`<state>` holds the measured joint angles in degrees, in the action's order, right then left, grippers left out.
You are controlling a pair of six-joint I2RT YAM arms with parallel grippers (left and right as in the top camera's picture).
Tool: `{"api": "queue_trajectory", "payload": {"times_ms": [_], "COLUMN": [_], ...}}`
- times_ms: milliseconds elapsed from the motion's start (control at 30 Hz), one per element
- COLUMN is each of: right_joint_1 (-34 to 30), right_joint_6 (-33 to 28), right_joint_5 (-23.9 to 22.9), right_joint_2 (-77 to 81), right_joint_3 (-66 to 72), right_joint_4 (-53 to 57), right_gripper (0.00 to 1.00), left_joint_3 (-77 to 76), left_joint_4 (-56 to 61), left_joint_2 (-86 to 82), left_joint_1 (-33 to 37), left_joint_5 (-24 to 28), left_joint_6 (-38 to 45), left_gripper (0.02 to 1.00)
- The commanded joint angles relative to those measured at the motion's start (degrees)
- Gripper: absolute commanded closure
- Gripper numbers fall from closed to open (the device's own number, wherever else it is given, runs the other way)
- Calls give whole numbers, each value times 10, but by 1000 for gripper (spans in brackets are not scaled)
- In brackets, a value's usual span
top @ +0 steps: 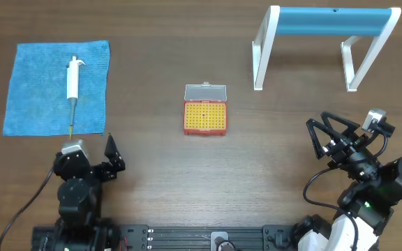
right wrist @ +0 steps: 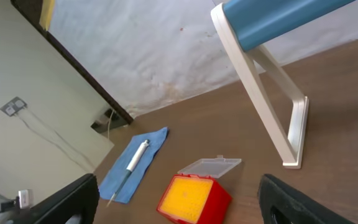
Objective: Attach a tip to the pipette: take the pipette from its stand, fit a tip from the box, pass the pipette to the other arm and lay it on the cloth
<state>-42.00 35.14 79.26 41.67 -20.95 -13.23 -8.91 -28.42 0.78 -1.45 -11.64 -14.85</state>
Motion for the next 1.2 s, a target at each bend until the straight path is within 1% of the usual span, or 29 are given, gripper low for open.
{"api": "queue_trajectory", "payload": {"times_ms": [33,133,200,233,300,733,800,933,967,1000,1033,1067,1100,1133,1167,1200], "right_joint_1": [-2,-2,-2,-2,-2,-1,67,146,157,181,221,286,331,375,422,479], "right_joint_6": [6,6,6,6,6,5,6,0,-57,-148,-265,-373,-380,-374,-372,-376], "right_joint_5": [10,10,10,10,10,8,8,3,-24,-57,-113,-264,-378,-486,-581,-708], "right_joint_2": [-2,-2,-2,-2,-2,-2,16,42,29,8,-17,-51,-78,-103,-135,-192], "right_joint_3": [-3,-3,-3,-3,-3,-3,-2,-2,1,6,16,37,52,67,83,118], "right_joint_4": [-1,-1,-1,-1,-1,-1,-5,-5,-3,-3,-3,9,40,67,80,81], "right_gripper": [176,176,176,176,176,176,176,176,176,176,176,176,176,176,176,176], "left_joint_3": [1,2,10,23,90,86,86,86,86,86,86,86,86,86,86,86], "left_joint_4": [-46,-35,3,65,264,252,252,252,252,252,252,252,252,252,252,252], "left_joint_2": [-6,-6,-6,-6,-6,-6,-6,-6,-6,-6,-6,-6,-6,-6,-6,-6], "left_joint_1": [-1,-1,-1,-1,-1,-1,-1,-1,-1,-1,-1,-1,-1,-1,-1,-1], "left_joint_5": [-17,-14,-14,-14,-14,-17,-17,-17,-17,-17,-17,-17,-17,-17,-17,-17], "left_joint_6": [3,3,3,3,3,3,3,3,3,3,3,3,3,3,3,3], "left_gripper": [23,25,25,25,23,23,23,23,23,23,23,23,23,23,23,23]}}
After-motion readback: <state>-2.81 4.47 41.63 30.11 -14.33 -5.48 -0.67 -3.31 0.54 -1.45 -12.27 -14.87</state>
